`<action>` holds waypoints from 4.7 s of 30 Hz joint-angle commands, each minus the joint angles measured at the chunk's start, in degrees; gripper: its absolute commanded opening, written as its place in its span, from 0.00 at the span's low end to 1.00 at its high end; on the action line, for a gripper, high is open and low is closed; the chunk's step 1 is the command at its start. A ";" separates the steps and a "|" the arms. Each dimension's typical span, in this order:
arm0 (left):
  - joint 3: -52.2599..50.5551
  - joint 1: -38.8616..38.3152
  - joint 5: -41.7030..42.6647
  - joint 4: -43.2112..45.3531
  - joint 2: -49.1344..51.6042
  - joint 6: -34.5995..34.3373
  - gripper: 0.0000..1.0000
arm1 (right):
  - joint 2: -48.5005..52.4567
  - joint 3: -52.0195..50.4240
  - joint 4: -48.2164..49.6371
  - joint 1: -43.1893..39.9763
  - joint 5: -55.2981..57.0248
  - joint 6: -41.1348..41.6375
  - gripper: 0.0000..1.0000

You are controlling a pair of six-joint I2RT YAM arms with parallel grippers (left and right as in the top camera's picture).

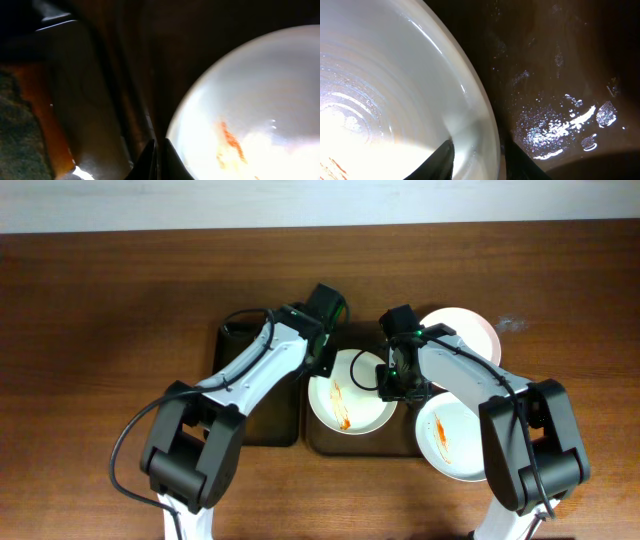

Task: Clean dirty plates on tray and stack at the side

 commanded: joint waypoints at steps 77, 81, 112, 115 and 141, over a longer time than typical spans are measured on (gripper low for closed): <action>21.75 17.18 6.56 -26.64 0.46 5.40 0.00 | 0.83 6.36 -7.78 -4.61 -4.68 -7.67 0.35; 21.75 16.85 6.60 -25.81 0.46 5.38 0.00 | 0.83 1.38 -2.01 -4.59 -5.97 -6.45 0.30; -8.33 -9.55 18.88 3.23 0.68 -9.79 0.00 | 0.83 -1.33 -1.07 -4.76 -5.22 13.57 0.04; -8.33 -10.40 20.35 2.86 0.68 -11.08 0.00 | 0.83 -1.33 -1.05 -4.76 -5.25 13.57 0.04; -8.33 -2.80 21.49 17.38 0.68 -6.34 0.00 | 0.85 -1.81 -0.44 -13.97 -26.84 -7.32 0.04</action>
